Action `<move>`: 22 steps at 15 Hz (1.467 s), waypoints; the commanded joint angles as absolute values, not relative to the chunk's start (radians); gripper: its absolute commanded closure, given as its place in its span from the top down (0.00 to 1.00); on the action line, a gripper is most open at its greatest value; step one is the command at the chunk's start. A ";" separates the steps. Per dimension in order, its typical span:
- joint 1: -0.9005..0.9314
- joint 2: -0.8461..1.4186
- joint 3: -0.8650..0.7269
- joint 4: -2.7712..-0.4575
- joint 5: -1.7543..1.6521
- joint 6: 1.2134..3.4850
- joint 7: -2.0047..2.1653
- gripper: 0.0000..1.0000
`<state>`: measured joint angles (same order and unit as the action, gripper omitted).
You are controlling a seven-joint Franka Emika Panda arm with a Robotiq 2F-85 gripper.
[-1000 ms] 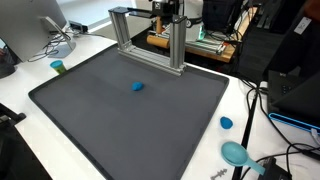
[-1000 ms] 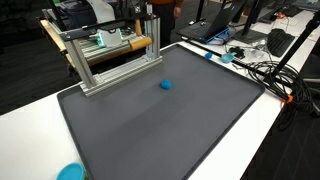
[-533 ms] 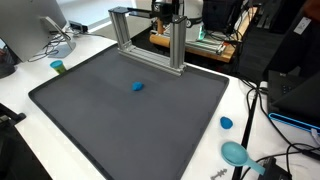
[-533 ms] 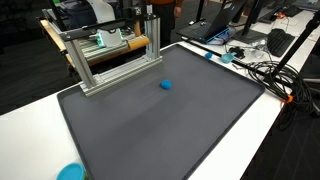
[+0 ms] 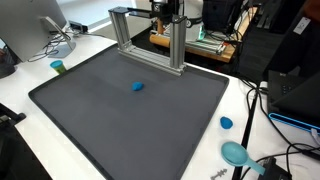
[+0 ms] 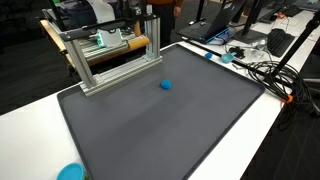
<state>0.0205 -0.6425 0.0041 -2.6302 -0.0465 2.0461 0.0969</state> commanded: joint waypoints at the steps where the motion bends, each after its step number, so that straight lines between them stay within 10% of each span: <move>1: 0.011 -0.627 -0.008 -2.624 -0.016 2.057 0.076 1.00; 22: 0.005 -0.639 -0.017 -2.699 -0.009 2.139 0.080 1.00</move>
